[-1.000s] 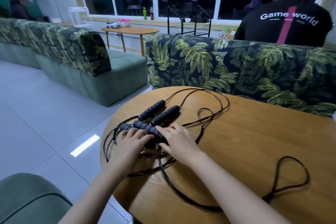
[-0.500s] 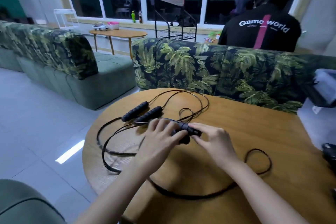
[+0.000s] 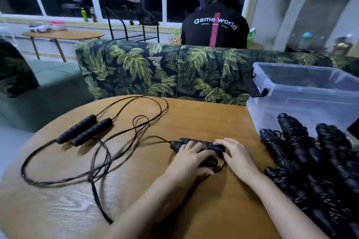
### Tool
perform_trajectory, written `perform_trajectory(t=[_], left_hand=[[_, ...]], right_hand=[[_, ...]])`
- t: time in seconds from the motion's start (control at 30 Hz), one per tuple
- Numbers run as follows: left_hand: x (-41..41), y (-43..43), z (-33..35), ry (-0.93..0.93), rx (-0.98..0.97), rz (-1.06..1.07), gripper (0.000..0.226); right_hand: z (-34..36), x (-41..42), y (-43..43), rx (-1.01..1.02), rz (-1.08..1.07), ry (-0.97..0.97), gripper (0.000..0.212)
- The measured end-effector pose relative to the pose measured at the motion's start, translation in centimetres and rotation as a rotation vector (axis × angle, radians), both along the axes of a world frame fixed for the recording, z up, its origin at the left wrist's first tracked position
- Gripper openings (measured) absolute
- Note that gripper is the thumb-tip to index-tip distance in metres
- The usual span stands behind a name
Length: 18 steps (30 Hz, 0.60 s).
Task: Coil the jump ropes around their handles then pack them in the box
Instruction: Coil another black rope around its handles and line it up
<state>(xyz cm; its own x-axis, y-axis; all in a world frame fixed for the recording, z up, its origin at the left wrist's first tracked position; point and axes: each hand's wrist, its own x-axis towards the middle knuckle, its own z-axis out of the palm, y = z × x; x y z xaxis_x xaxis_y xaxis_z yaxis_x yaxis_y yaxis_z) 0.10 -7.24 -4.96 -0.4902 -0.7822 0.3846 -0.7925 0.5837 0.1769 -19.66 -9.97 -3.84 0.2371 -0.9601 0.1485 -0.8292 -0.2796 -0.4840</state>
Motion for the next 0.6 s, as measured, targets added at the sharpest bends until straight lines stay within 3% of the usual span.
perform_trajectory(t=[0.07, 0.13, 0.23, 0.3, 0.43, 0.6], left_hand=[[2.2, -0.8, 1.1, 0.070, 0.070, 0.020, 0.069], [4.6, -1.8, 2.4, -0.035, 0.178, 0.141, 0.083], [6.3, -2.6, 3.3, -0.227, 0.338, 0.262, 0.085], [6.4, -2.6, 3.3, -0.197, 0.385, 0.260, 0.076], [6.1, -2.2, 3.4, -0.151, 0.376, 0.273, 0.072], [3.8, -0.8, 4.3, -0.425, 0.196, 0.459, 0.069]], right_hand=[[0.6, 0.4, -0.2, -0.016, 0.048, -0.008, 0.041], [1.5, 1.5, -0.1, -0.020, 0.114, 0.031, 0.037], [2.2, 3.9, 0.0, 0.113, 0.212, 0.276, 0.082], [1.7, 5.3, -0.3, 0.139, 0.249, 0.421, 0.099], [1.4, 5.7, -0.8, 0.036, 0.243, 0.540, 0.085], [2.1, 3.4, -1.9, -0.106, 0.098, 0.579, 0.082]])
